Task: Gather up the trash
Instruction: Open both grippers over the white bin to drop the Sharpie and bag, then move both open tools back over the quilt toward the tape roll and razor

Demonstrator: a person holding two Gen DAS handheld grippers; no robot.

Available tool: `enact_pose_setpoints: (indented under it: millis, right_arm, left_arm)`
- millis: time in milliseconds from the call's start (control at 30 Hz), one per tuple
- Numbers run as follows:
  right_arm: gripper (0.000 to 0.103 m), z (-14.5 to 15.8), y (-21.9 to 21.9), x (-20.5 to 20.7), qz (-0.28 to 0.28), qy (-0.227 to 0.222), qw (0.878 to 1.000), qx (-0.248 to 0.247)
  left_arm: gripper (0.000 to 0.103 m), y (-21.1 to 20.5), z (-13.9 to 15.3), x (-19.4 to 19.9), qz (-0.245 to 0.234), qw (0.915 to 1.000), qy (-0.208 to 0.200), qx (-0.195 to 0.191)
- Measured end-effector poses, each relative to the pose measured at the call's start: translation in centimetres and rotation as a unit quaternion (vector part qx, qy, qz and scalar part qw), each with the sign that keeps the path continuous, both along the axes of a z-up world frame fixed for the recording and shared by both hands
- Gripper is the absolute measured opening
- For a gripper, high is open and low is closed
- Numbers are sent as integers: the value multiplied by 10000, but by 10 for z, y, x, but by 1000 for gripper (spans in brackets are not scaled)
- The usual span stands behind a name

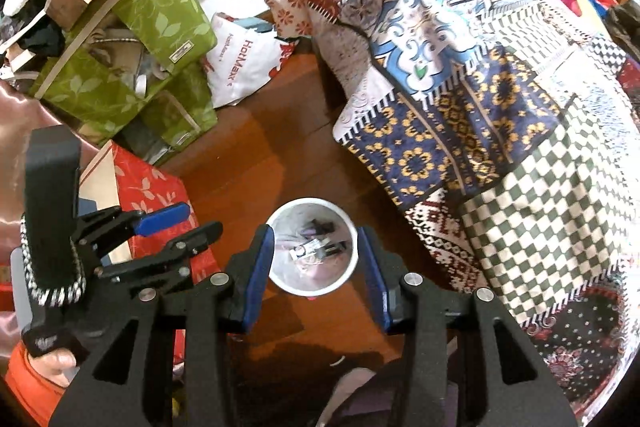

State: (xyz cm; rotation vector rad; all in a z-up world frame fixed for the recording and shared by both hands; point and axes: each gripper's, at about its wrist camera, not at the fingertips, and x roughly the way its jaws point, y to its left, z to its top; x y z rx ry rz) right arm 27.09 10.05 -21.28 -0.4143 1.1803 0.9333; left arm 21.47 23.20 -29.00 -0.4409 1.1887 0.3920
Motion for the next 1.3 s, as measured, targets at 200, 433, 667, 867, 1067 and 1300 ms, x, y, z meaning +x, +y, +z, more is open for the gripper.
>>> enact_pose_setpoints:
  millis: [200,433,667,867,1067,1300]
  right_arm:
    - [40,16,-18,-2,-98,-187,9997,98]
    - [40,55,-50,-5,-288,-511,9971,476]
    - [40,101,-97,-7,-602,-971,9888,965]
    - [40,137,-142,-4,-986,-1580,9735,1329]
    - [40,177,-187,5,-1460,-2349,9456,1712]
    - [50,195,-223,34,-1969,-2677,9246,1860]
  left_arm:
    - [36,-11,25,-8,-108,9997,-204,117]
    - [36,-32,76,-18,-240,9966,-622,481]
    - [36,-68,138,-14,-493,9871,-1240,884]
    - [38,-102,184,2,-770,9747,-1790,1092]
    - [40,-139,220,28,-1088,9598,-2256,1267]
    - [42,-171,242,69,-1303,9470,-2622,1318]
